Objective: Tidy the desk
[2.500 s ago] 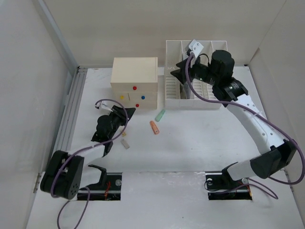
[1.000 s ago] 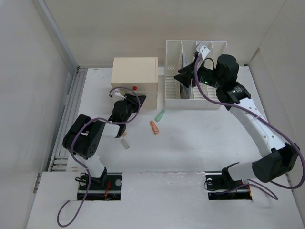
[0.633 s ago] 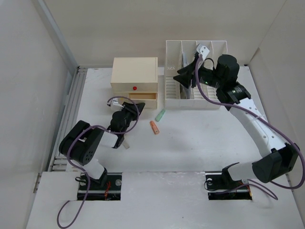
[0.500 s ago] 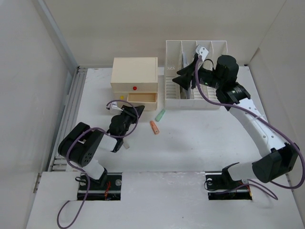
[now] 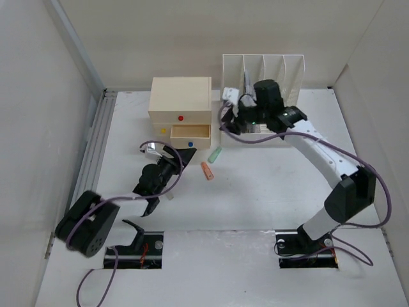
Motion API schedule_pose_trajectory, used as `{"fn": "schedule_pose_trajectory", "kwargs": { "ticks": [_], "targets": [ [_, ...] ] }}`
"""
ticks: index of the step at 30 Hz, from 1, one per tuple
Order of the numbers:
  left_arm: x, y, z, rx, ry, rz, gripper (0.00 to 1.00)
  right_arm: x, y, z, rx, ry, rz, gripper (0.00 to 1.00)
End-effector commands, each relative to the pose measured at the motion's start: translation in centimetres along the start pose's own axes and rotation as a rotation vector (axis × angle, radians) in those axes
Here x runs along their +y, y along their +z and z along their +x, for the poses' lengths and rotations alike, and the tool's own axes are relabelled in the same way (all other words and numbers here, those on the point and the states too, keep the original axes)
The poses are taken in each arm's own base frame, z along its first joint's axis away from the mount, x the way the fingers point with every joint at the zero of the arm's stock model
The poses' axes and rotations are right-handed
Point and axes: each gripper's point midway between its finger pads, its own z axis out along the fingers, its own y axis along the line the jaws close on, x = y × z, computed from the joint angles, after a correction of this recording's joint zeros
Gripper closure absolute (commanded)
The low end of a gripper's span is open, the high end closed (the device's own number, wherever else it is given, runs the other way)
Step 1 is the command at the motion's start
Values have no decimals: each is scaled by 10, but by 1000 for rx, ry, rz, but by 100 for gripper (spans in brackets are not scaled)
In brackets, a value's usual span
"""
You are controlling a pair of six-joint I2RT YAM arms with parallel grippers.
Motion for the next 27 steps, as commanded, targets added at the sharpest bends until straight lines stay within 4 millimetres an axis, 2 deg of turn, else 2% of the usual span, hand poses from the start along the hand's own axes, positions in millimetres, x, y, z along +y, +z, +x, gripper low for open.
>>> {"fn": "schedule_pose_trajectory", "kwargs": {
  "ticks": [1,2,3,4,5,6,7,9,10,11,12,13,14,15,17,18,20,21,22,24,27],
  "targets": [
    [-54,-27,4,40,41,154,37,30,18,43,248,-229,-60,60],
    [-63,-33,6,43,62,166,46,24,24,40,245,-276,-4,67],
    [-72,-38,4,35,89,176,72,30,29,62,290,-309,11,72],
    [-87,-50,-7,-1,163,188,86,24,24,59,313,-364,90,77],
    [-97,-58,-13,-23,202,200,95,33,30,59,306,-409,89,91],
    [-104,-65,-22,-52,242,206,99,34,33,55,286,-448,105,98],
    [-125,-72,-41,-117,280,220,100,41,37,65,296,-445,86,100],
    [-134,-95,-63,-176,418,178,100,55,44,73,308,-407,22,100],
    [-141,-104,-73,-200,466,167,100,62,52,68,295,-341,7,100],
    [-149,-115,-90,-240,490,119,99,65,63,82,318,-268,-12,100],
    [-162,-128,-97,-264,478,150,96,78,74,83,321,-222,-36,97],
    [-170,-135,-103,-282,525,160,92,82,81,89,343,-175,-27,97],
    [-187,-146,-112,-310,530,192,87,89,91,103,374,-72,-15,97],
    [-186,-151,-116,-315,543,170,82,100,98,108,398,-51,-16,95],
    [-189,-159,-126,-347,599,150,70,109,108,113,411,32,15,89],
    [-183,-161,-132,-365,618,102,66,115,113,127,441,71,15,84],
    [-179,-164,-136,-366,622,69,58,118,122,132,443,129,43,76],
    [-184,-166,-137,-366,647,81,55,119,125,143,464,211,80,73],
    [-179,-168,-135,-354,654,67,53,117,126,142,463,225,116,72],
    [-178,-172,-137,-365,650,64,52,120,129,156,480,280,189,72],
    [-175,-180,-140,-378,656,58,50,111,129,160,462,279,324,65]
  ]
}}
